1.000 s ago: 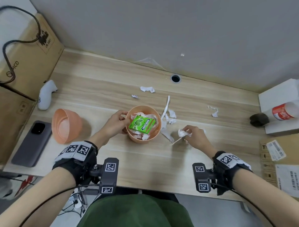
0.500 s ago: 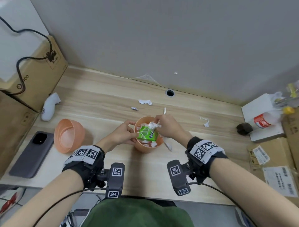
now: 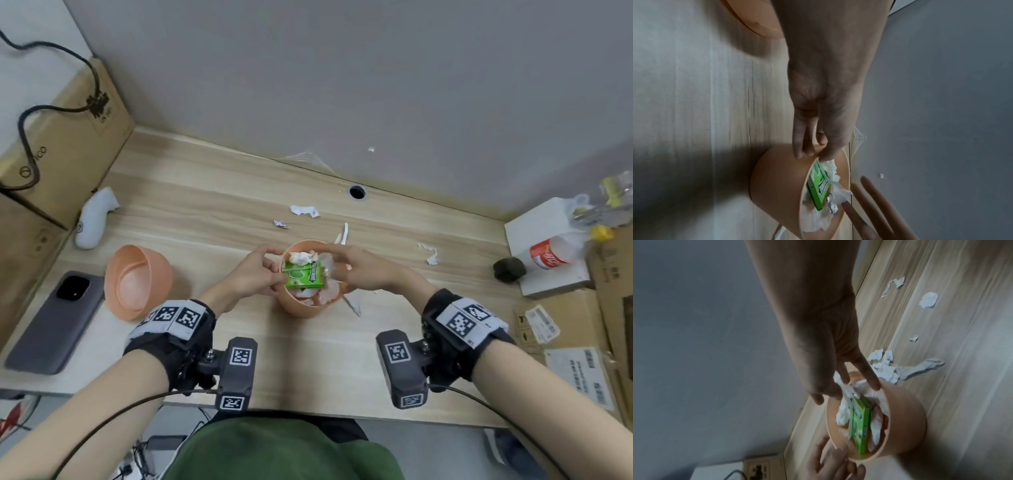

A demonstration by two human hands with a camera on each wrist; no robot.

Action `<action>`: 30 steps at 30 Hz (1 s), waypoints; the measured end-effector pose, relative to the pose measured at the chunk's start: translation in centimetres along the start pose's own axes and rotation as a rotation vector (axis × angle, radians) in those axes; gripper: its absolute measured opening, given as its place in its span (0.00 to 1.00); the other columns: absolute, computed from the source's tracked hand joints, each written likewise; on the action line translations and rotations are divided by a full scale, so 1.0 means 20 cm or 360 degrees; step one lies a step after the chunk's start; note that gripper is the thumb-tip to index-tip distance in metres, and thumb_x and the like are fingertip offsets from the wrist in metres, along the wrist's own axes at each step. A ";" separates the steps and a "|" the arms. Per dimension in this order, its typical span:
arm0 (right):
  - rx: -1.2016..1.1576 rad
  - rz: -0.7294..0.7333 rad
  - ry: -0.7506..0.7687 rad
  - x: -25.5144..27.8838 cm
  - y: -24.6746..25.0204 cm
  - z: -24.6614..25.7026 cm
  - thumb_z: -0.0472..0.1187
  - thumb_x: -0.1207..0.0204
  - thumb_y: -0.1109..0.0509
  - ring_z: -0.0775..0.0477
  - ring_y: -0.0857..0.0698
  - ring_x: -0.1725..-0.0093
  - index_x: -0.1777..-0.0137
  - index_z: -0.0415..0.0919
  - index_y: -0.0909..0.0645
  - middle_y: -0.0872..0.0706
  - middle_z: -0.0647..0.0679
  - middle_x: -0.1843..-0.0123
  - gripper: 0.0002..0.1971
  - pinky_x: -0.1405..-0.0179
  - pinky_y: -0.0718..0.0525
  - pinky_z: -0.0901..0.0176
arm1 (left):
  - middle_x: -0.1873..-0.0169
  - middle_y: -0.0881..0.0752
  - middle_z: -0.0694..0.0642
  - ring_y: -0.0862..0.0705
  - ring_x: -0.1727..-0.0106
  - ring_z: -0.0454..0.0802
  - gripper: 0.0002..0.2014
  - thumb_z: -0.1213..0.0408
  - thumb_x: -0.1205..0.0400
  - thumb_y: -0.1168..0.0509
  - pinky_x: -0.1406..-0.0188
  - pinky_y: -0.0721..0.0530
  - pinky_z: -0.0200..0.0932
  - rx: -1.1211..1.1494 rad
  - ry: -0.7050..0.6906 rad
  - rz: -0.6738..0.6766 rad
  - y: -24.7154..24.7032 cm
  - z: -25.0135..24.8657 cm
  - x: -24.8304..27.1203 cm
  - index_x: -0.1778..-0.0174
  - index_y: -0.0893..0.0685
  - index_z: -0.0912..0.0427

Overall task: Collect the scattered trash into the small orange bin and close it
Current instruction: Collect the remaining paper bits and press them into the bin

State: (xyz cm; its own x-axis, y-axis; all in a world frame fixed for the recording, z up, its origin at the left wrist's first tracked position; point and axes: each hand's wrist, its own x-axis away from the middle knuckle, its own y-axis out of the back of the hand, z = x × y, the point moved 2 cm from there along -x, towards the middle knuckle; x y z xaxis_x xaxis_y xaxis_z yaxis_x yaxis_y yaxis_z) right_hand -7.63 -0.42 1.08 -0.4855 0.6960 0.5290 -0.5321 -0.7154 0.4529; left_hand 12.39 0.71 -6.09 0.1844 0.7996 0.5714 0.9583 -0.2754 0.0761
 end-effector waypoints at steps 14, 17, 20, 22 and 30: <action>-0.0405 -0.0937 -0.1064 0.26 0.00 -0.91 0.33 0.21 0.41 0.38 0.28 0.28 0.20 0.40 0.41 0.39 0.38 0.20 0.29 0.39 0.27 0.52 | 0.62 0.21 0.55 0.18 0.81 0.44 0.19 0.74 0.21 0.35 0.61 0.10 0.58 -0.0012 -0.0064 -0.0220 -0.02 -0.02 -0.10 0.35 0.24 0.56; -0.0282 -0.0985 -0.1187 0.25 -0.02 -1.05 0.37 0.19 0.43 0.34 0.30 0.27 0.25 0.33 0.36 0.33 0.35 0.24 0.22 0.36 0.27 0.47 | 0.61 0.21 0.54 0.18 0.79 0.46 0.18 0.73 0.20 0.35 0.65 0.10 0.53 -0.0035 -0.0052 -0.0249 0.00 -0.04 -0.11 0.36 0.23 0.55; -0.0060 -0.0957 -0.1153 0.18 -0.03 -1.08 0.39 0.23 0.44 0.32 0.25 0.34 0.35 0.31 0.30 0.25 0.31 0.32 0.19 0.40 0.24 0.43 | 0.60 0.21 0.54 0.18 0.77 0.51 0.17 0.71 0.20 0.34 0.65 0.10 0.53 -0.0050 -0.0038 -0.0286 0.02 -0.05 -0.13 0.36 0.22 0.55; 0.0013 -0.0877 -0.1017 0.10 -0.05 -1.03 0.35 0.25 0.38 0.32 0.31 0.27 0.28 0.30 0.33 0.29 0.30 0.27 0.25 0.31 0.31 0.46 | 0.59 0.21 0.55 0.18 0.77 0.50 0.17 0.70 0.20 0.34 0.64 0.10 0.54 -0.0063 -0.0035 -0.0315 0.02 -0.05 -0.15 0.35 0.22 0.56; -0.0147 -0.0807 -0.0509 -0.06 0.03 -0.92 0.31 0.25 0.38 0.40 0.30 0.25 0.26 0.38 0.28 0.28 0.37 0.26 0.25 0.27 0.33 0.54 | 0.61 0.21 0.57 0.19 0.82 0.45 0.20 0.75 0.20 0.38 0.75 0.13 0.43 -0.0090 -0.0039 -0.0295 -0.03 -0.14 -0.26 0.33 0.23 0.57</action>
State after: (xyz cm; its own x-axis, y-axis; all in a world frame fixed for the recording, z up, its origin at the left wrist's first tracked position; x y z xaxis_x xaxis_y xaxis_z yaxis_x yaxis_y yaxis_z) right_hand -20.08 -0.61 -12.42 0.0688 0.8855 0.4595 -0.7075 -0.2814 0.6483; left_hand 10.16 -4.82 -6.81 0.0116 0.8521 0.5232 0.9628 -0.1509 0.2243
